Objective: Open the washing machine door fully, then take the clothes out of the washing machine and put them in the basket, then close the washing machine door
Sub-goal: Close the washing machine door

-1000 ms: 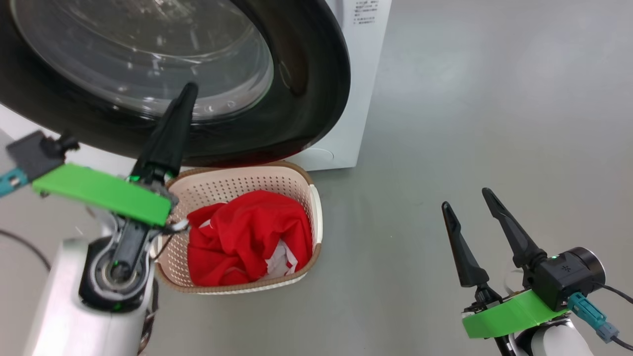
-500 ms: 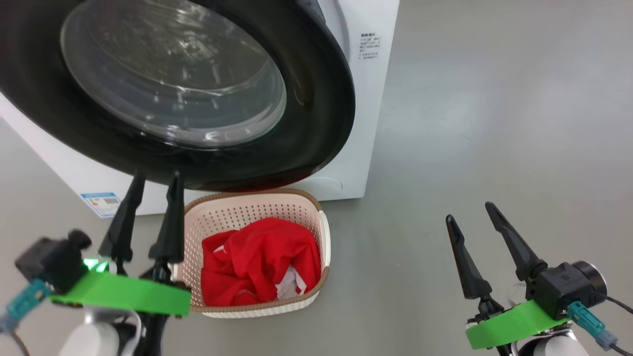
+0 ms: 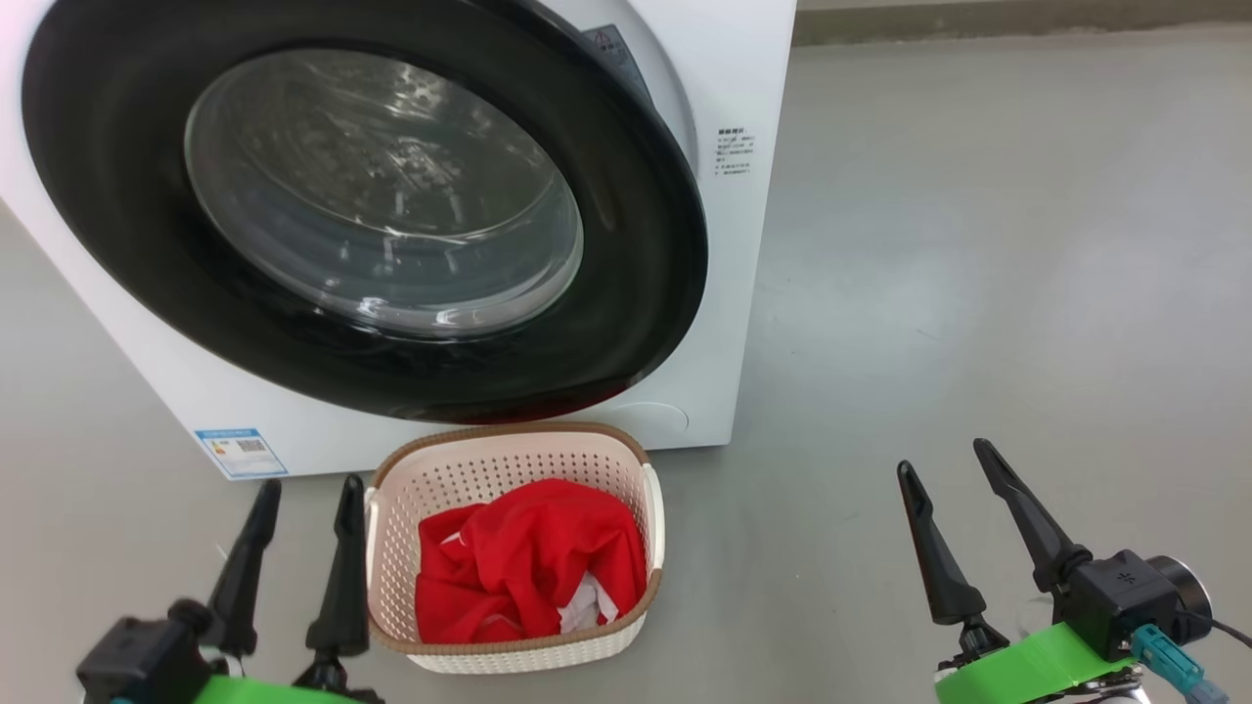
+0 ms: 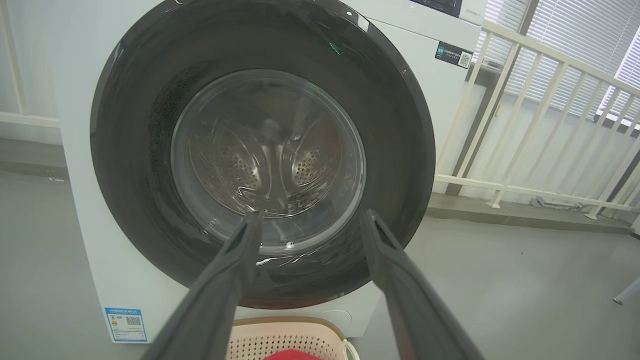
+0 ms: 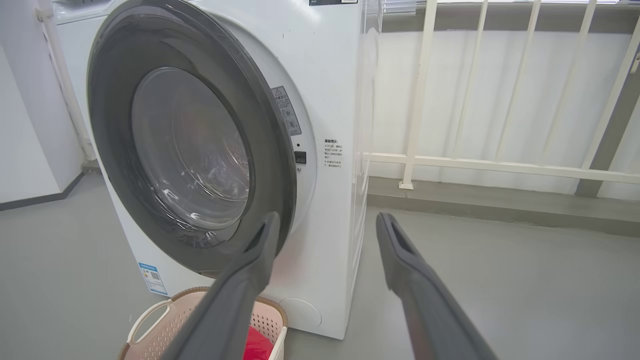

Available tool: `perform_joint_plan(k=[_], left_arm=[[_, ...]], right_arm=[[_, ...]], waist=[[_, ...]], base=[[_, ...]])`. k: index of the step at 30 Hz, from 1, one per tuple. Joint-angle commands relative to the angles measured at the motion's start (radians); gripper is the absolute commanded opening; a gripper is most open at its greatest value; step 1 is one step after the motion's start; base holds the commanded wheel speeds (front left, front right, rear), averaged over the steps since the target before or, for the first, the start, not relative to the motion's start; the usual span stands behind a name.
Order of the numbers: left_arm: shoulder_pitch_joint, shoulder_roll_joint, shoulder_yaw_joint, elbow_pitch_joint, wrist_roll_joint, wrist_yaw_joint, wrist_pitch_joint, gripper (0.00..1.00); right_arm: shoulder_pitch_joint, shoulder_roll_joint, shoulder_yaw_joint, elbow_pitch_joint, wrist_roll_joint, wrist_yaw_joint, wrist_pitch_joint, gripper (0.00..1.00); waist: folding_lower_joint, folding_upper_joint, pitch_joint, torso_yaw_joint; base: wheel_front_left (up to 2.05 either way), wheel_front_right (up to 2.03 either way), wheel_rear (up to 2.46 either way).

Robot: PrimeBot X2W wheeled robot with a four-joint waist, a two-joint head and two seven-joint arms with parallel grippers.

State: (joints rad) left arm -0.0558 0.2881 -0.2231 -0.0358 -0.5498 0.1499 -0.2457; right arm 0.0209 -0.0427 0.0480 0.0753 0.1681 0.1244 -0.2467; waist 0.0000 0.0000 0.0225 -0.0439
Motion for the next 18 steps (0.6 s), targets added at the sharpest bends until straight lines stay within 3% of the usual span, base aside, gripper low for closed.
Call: perform_joint_plan(k=[1, 18], left_arm=[[-0.007, 0.009, 0.045, -0.031, 0.012, 0.005, -0.011, 1.00], [0.100, -0.068, 0.101, -0.040, 0.143, 0.003, -0.016, 1.00]], right_arm=[[-0.007, -0.008, 0.018, -0.024, 0.011, 0.006, -0.011, 1.00], [0.038, -0.008, -0.006, -0.042, 0.022, 0.006, -0.014, 1.00]], waist=[[0.0000, 0.0000, -0.012, 0.003], [0.0000, 0.0000, -0.034, 0.005]], base=[[0.00, 0.00, 0.00], [0.00, 0.00, 0.00]])
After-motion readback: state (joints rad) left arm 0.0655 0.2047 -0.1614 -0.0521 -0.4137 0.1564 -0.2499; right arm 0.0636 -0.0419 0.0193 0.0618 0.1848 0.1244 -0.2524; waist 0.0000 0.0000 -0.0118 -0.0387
